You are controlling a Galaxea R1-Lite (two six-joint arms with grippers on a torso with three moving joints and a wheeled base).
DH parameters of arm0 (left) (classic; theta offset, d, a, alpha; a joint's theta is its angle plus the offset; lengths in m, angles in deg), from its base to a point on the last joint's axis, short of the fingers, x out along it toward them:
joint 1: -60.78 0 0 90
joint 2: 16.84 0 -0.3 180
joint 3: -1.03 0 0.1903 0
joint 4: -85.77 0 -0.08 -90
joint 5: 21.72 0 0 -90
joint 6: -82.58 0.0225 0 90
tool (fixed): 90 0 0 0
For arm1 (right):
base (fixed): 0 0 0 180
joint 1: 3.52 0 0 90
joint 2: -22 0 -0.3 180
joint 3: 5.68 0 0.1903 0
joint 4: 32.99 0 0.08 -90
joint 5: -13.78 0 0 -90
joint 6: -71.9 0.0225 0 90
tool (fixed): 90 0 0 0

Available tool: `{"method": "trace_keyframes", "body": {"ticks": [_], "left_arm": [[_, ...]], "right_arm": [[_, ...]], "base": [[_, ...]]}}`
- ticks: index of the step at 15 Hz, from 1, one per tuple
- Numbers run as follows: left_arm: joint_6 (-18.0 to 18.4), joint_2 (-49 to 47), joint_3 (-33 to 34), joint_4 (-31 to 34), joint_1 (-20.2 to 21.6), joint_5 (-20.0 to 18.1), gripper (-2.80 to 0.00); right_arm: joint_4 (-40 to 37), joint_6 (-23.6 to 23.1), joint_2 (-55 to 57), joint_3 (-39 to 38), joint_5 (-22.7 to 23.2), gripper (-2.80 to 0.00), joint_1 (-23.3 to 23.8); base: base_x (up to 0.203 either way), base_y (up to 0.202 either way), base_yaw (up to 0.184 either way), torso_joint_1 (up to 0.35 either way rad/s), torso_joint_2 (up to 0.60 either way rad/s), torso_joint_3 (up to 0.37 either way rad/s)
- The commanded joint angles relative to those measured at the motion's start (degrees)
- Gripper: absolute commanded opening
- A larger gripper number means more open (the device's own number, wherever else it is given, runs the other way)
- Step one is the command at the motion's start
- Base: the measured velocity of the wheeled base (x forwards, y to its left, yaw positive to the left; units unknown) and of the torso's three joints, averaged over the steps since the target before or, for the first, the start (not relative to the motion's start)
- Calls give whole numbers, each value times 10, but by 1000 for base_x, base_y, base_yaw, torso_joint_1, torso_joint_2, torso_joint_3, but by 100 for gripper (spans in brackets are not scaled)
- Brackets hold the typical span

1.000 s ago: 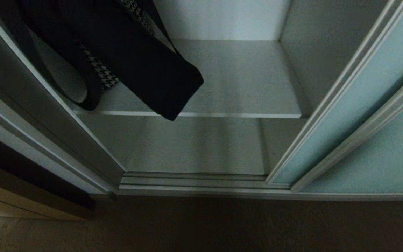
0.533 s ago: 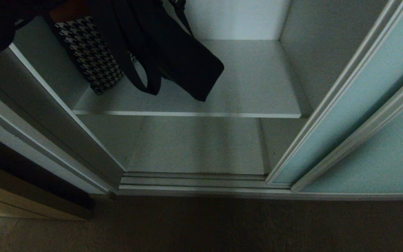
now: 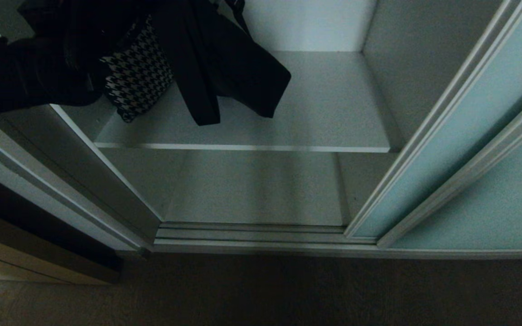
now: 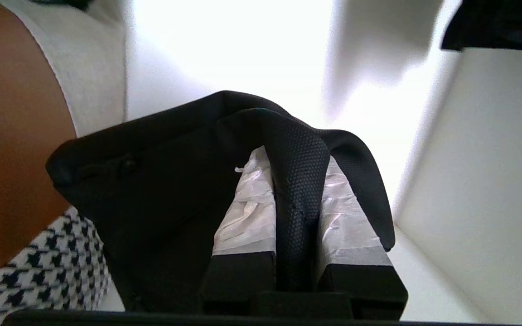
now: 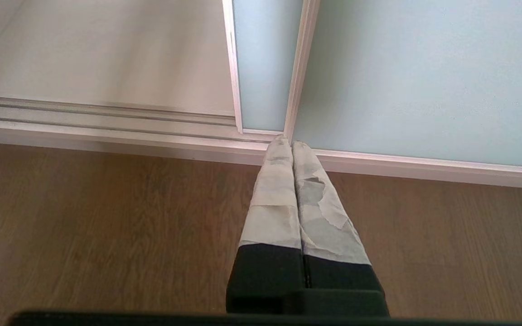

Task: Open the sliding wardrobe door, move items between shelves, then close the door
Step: Place the bag on the higher shelf

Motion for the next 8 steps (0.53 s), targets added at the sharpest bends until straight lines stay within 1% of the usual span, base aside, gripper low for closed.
{"method": "trace_keyframes", "body": {"ticks": [1, 3, 6, 8], "left_arm": [[13, -46, 0, -52, 0, 15, -280], [15, -66, 0, -69, 0, 23, -280], [29, -131, 0, -126, -1, 36, -280], [32, -147, 0, -136, -3, 42, -280]], "right_arm": [[0, 0, -1, 0, 0, -280, -1], [0, 0, -1, 0, 0, -280, -1], [0, 0, -1, 0, 0, -280, -1], [0, 0, -1, 0, 0, -280, -1]], "base": [[0, 0, 0, 0, 0, 0], [0, 0, 0, 0, 0, 0], [0, 0, 0, 0, 0, 0], [0, 0, 0, 0, 0, 0]]}}
